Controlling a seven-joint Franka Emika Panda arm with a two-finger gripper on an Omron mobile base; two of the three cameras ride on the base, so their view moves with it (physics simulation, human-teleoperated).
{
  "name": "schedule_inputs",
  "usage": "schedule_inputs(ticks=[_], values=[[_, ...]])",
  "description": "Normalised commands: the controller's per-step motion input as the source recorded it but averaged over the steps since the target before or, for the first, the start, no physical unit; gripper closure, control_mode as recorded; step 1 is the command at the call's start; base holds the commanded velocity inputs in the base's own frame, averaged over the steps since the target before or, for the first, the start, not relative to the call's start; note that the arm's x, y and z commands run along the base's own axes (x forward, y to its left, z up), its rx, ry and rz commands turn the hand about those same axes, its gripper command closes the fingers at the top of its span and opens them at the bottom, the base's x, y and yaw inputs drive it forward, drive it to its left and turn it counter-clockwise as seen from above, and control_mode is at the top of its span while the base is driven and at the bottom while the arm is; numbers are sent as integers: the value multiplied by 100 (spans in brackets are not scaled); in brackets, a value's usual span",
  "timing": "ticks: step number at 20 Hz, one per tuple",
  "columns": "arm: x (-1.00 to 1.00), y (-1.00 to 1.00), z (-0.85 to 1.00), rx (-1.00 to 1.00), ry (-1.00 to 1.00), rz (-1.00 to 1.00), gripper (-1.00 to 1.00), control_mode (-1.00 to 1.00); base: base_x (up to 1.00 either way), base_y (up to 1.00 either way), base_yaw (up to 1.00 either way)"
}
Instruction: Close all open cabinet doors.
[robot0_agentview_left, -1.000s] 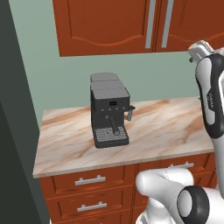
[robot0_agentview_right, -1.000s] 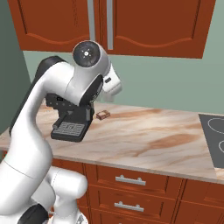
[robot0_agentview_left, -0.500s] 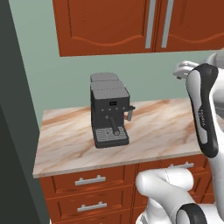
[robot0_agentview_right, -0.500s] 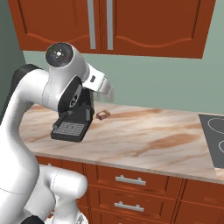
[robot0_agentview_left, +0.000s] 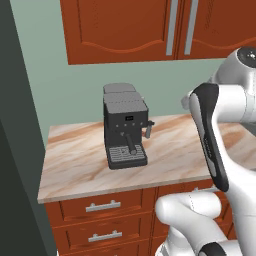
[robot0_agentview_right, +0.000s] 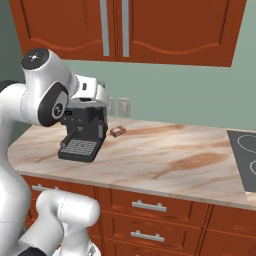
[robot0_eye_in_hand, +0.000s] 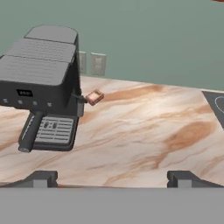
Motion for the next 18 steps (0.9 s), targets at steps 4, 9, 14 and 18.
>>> schedule_inputs(ticks=[4, 9, 14, 18], values=[[0, 0, 0, 0, 0, 0, -100, -100, 0, 0, 0], [0, 0, 0, 0, 0, 0, -100, -100, 0, 0, 0], [0, 0, 0, 0, 0, 0, -100, -100, 0, 0, 0], [0, 0, 0, 0, 0, 0, -100, -100, 0, 0, 0]])
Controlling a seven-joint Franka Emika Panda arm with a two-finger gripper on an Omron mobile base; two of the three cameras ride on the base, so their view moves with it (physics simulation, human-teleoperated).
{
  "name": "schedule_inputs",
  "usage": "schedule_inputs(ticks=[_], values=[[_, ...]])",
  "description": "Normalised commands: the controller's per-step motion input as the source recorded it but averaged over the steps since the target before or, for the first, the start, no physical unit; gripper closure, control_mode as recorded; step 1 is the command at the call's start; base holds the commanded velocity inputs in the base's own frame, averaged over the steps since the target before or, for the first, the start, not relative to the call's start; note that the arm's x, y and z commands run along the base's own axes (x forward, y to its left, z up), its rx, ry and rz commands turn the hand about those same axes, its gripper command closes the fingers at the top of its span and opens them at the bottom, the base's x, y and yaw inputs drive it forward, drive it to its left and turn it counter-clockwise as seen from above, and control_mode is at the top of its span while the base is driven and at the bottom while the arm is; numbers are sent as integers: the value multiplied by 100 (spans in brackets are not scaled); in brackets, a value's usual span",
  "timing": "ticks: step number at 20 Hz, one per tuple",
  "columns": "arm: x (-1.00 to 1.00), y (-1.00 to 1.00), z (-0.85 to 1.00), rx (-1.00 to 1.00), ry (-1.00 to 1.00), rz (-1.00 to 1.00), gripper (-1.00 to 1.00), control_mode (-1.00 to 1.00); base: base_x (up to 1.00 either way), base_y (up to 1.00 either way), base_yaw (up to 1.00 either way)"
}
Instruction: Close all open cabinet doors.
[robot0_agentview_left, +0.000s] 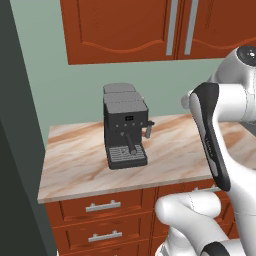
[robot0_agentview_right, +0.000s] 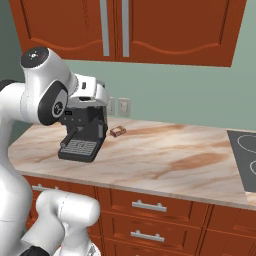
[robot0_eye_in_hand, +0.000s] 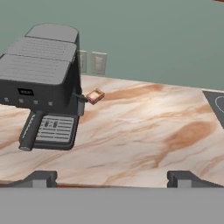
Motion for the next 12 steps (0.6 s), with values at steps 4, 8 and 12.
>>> schedule_inputs(ticks=[4, 8, 12], values=[[0, 0, 0, 0, 0, 0, -100, -100, 0, 0, 0], [0, 0, 0, 0, 0, 0, -100, -100, 0, 0, 0], [0, 0, 0, 0, 0, 0, -100, -100, 0, 0, 0]])
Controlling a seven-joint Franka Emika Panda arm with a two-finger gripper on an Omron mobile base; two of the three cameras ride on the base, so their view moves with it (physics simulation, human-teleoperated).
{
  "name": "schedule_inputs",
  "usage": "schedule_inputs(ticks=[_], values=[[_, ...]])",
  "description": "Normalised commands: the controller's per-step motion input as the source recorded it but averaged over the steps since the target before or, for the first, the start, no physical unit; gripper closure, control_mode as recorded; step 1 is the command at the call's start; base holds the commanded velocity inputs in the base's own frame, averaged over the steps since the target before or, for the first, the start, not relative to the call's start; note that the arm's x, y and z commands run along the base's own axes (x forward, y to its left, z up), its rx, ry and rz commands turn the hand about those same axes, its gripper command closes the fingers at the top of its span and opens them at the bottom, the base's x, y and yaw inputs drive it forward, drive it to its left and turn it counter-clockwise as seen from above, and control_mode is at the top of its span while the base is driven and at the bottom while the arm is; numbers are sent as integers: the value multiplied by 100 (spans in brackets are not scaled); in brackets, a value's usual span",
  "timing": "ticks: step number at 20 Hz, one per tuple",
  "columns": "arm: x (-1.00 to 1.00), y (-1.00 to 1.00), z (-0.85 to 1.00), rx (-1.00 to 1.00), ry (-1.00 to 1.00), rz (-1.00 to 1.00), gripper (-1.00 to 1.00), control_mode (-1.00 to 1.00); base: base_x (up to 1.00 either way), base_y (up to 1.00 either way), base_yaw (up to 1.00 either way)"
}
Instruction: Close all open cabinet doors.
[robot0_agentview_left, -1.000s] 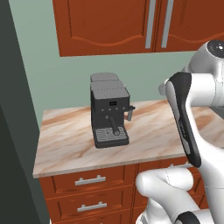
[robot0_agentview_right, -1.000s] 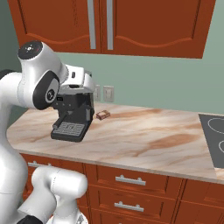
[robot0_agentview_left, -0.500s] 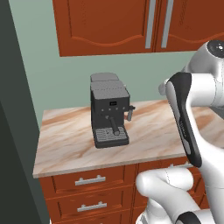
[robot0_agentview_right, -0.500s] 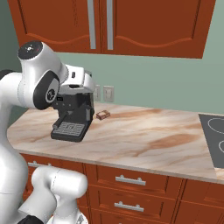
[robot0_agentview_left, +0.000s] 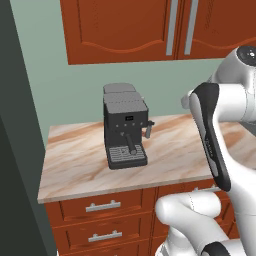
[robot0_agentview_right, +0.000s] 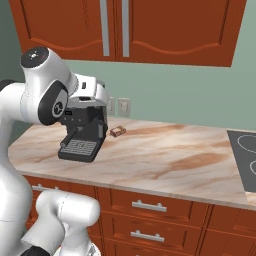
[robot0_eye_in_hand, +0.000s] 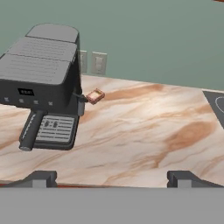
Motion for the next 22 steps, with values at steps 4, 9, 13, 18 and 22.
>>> schedule_inputs(ticks=[4, 9, 13, 18, 22], values=[[0, 0, 0, 0, 0, 0, -100, 100, 0, 0, 0], [0, 0, 0, 0, 0, 0, -100, 100, 0, 0, 0], [0, 0, 0, 0, 0, 0, -100, 100, -17, -2, -2], [0, 0, 0, 0, 0, 0, -100, 100, -62, -2, -5], [0, 0, 0, 0, 0, 0, -100, 100, -57, 0, -19]])
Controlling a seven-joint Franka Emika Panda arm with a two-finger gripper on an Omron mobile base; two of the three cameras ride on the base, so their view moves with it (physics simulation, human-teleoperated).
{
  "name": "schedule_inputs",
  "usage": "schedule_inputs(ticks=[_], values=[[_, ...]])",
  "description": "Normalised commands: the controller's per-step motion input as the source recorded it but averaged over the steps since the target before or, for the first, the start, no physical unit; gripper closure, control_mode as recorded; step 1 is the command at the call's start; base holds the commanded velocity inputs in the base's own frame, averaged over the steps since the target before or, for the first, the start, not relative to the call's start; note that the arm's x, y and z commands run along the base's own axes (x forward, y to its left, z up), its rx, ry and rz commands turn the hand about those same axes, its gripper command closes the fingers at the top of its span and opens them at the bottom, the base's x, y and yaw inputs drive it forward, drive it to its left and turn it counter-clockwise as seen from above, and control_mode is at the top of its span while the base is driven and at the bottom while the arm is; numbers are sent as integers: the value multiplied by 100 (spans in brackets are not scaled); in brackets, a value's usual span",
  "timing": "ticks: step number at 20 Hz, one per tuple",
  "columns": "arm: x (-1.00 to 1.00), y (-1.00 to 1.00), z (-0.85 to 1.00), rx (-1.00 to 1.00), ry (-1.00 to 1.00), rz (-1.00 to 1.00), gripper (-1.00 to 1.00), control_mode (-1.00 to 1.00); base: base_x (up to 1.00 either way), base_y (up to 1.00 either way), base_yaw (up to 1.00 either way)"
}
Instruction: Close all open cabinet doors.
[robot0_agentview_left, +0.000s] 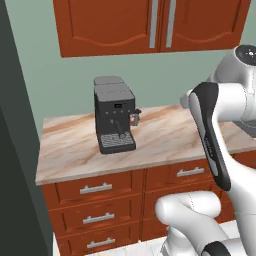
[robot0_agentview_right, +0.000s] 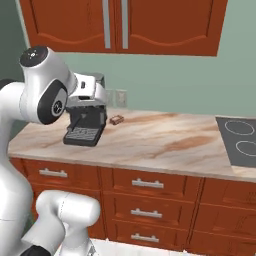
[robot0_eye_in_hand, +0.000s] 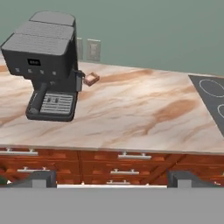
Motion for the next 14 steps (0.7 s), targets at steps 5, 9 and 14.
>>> schedule_inputs(ticks=[5, 9, 14], values=[[0, 0, 0, 0, 0, 0, -100, 100, -13, 7, -82], [0, 0, 0, 0, 0, 0, -100, 100, 0, 8, -98], [0, 0, 0, 0, 0, 0, -100, 100, 0, 7, -99]])
